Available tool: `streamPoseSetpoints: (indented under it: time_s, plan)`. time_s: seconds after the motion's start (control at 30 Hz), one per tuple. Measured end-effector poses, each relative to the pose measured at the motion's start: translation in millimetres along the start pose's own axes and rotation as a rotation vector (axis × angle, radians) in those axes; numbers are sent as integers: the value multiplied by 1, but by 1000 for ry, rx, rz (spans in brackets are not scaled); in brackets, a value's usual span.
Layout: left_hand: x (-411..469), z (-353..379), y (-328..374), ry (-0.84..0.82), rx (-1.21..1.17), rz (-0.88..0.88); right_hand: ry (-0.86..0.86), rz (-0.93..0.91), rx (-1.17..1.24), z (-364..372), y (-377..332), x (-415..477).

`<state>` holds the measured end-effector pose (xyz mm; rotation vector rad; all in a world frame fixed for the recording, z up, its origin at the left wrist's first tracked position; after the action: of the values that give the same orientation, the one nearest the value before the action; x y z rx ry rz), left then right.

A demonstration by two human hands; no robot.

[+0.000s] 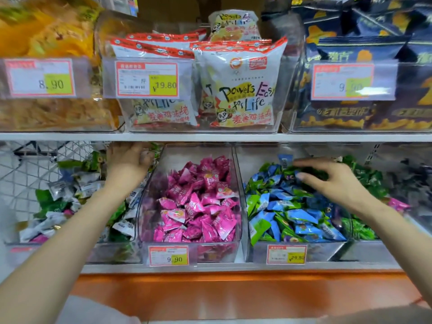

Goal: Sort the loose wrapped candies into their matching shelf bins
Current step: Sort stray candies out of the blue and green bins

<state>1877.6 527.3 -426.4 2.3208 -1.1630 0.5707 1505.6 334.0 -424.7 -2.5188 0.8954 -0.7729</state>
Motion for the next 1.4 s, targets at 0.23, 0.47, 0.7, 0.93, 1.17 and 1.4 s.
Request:
streamPoseSetpoints:
  time_s: [0.23,0.47,0.7,0.93,1.17,1.4]
  plan:
    - [-35,28,109,-324,-362,358,-488,-280,-33,71,-48,-8]
    - [-72,59,186,-533,-487,621,-595,-266,-159,105,-39,-5]
    - [-68,71,187,-525,-419,636,-506,-265,-315,104,-19,21]
    - [-69,72,183,-540,-474,627,-452,-50,-258,81,10,46]
    - [-69,70,179,-544,-514,572,-610,-223,-336,99,-46,28]
    - [-70,62,180,-487,-443,618,-788,-131,-502,149,-18,47]
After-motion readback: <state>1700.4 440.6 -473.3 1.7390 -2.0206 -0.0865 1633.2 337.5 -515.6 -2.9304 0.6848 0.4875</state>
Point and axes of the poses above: each hand's wrist, its own x-axis towards the middle knuckle, its own z-axis out of the palm, y = z × x, the point moved 8 cm from there along x, towards the middle knuckle, and after that the axes turned 1 degree about -x, right-handed, at the moved point
